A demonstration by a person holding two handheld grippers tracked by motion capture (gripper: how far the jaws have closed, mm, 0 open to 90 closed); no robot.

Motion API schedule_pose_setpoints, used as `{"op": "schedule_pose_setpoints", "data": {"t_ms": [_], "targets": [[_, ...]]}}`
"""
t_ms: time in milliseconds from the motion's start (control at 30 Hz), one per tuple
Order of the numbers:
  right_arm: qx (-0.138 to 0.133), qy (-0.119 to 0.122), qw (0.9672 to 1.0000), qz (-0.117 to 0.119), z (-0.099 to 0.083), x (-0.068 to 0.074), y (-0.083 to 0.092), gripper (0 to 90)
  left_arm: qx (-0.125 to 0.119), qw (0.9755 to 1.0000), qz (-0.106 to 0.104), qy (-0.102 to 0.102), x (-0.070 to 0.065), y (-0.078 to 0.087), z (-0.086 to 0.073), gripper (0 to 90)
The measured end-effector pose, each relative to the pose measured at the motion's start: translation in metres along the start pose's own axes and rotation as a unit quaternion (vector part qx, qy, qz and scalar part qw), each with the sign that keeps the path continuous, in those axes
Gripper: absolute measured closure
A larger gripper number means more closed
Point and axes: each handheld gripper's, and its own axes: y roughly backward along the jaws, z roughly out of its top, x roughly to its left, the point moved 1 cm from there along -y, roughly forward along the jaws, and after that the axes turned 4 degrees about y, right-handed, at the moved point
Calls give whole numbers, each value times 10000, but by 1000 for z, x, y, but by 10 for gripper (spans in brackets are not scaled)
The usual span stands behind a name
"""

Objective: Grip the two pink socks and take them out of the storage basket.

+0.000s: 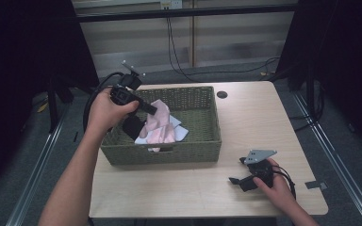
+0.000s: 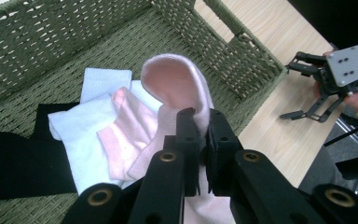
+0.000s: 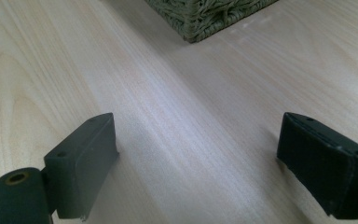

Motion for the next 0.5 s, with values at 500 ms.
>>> {"op": "schedule_pose_setpoints", "data": {"t_ms": [500], "targets": [[4,-14,10000,1,0,0,0,111,70,9997,-127,-215,-18,4,-8,849]]}}
